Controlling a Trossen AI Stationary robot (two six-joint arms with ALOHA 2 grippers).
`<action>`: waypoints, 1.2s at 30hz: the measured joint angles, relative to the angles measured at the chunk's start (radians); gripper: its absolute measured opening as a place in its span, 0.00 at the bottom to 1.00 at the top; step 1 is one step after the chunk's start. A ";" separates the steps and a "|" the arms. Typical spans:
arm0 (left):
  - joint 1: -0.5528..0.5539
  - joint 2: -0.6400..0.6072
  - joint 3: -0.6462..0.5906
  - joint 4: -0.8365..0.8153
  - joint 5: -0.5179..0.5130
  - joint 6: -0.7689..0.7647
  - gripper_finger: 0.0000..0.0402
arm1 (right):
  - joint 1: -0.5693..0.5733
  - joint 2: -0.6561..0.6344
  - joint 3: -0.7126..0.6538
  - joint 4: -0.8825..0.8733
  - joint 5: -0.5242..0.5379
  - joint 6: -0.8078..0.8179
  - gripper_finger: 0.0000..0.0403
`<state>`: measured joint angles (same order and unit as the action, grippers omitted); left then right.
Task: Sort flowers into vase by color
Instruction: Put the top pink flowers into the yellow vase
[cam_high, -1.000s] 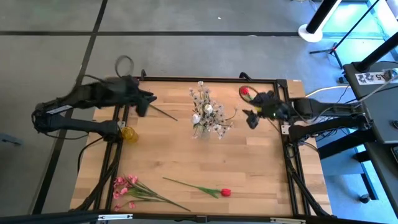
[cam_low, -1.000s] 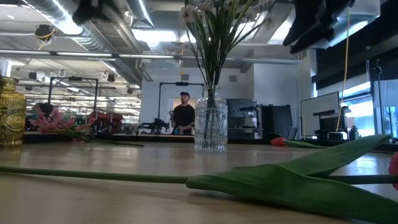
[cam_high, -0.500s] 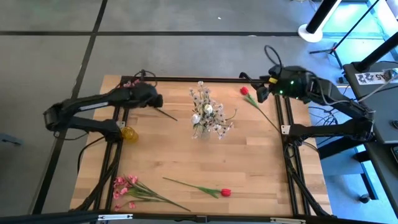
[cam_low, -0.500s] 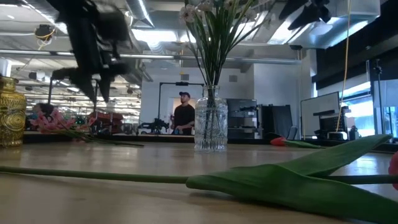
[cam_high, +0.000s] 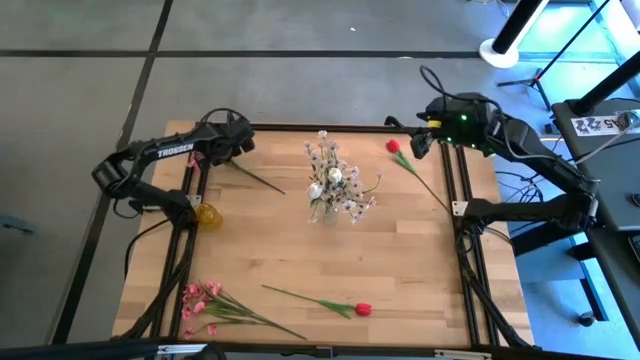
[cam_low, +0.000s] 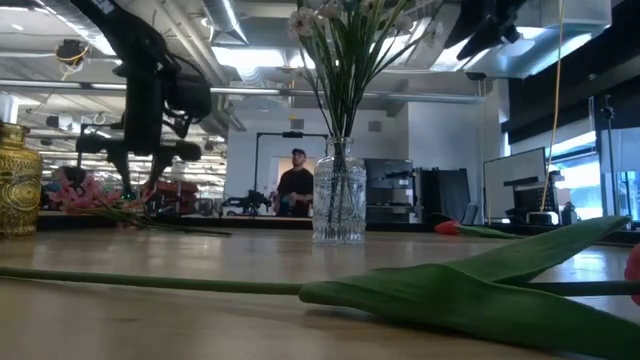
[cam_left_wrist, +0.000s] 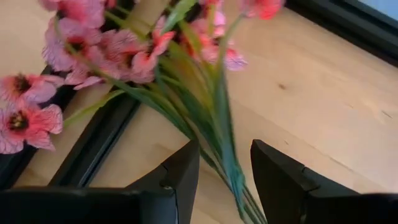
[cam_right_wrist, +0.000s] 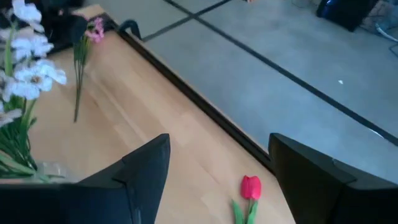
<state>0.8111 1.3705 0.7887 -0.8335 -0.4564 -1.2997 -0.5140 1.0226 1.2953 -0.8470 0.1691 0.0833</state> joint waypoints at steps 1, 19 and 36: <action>0.005 0.011 0.000 -0.005 0.003 -0.014 0.35 | 0.001 0.013 0.000 0.002 -0.007 -0.011 0.68; 0.013 0.299 0.004 0.173 0.091 -0.054 0.22 | 0.003 0.234 0.000 0.100 -0.137 -0.070 0.68; -0.118 -0.176 -0.002 0.469 0.044 0.388 0.02 | 0.004 0.183 -0.001 0.191 -0.164 -0.193 0.68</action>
<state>0.6934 1.1944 0.7864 -0.3640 -0.4121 -0.9114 -0.5098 1.2059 1.2945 -0.6564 0.0048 -0.1098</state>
